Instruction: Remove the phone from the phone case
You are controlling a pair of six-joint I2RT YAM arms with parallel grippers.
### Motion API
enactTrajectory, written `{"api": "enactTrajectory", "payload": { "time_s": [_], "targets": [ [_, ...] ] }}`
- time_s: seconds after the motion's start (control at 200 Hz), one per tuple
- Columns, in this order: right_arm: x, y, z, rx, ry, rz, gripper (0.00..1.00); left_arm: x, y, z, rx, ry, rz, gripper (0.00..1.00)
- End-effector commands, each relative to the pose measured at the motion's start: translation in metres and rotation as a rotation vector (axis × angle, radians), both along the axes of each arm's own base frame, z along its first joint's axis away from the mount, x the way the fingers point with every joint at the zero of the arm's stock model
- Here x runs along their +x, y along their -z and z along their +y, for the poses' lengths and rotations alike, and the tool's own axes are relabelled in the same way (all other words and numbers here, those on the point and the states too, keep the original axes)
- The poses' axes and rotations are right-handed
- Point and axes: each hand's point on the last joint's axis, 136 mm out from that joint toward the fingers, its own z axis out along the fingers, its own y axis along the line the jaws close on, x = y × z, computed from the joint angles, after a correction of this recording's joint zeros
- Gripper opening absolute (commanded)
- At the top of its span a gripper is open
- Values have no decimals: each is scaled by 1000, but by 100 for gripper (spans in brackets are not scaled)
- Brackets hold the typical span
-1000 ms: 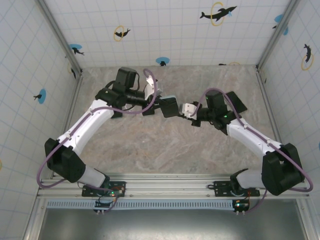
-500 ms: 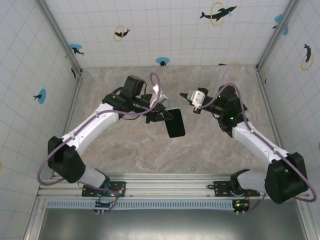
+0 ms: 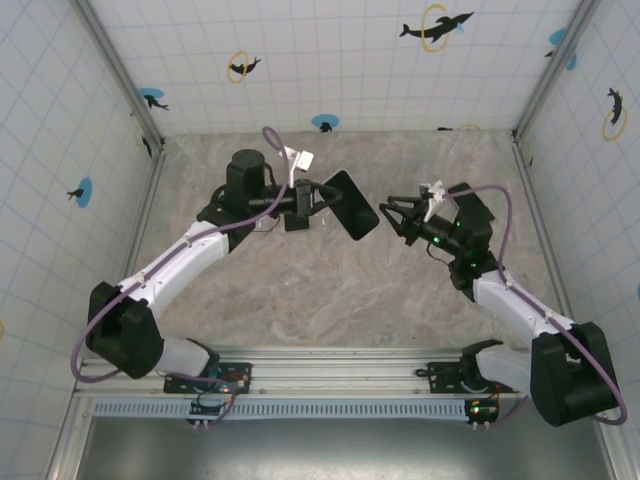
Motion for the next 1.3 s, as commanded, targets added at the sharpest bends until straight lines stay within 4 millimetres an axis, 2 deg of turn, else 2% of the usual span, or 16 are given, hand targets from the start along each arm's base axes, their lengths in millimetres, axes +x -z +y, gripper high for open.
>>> {"api": "enactTrajectory", "payload": {
  "time_s": [0.0, 0.205, 0.355, 0.576, 0.716, 1.031, 1.151, 1.291],
  "targets": [
    [-7, -31, -6, 240, 14, 89, 37, 10, -38, 0, -163, -54, 76, 0],
    [-18, -37, -7, 349, -14, 120, 37, 14, -37, 1, -188, -84, 126, 0],
    [-20, -39, -5, 357, -30, 115, 37, 14, -42, -1, -228, -68, 143, 0],
    [-22, -45, -5, 409, -49, 126, 37, 18, -36, -2, -223, -80, 168, 0],
    [-21, -47, -13, 453, -23, 130, 37, 18, -31, -1, -216, -86, 181, 0],
    [-24, -54, -13, 480, -48, 127, 37, 18, -30, -1, -229, -86, 190, 0],
    [-23, -46, -10, 459, -53, 153, 36, 17, -37, -1, -258, -76, 187, 0],
    [-21, -40, -12, 453, -30, 161, 35, 14, -37, -1, -260, -66, 194, 0]
  ]
}}
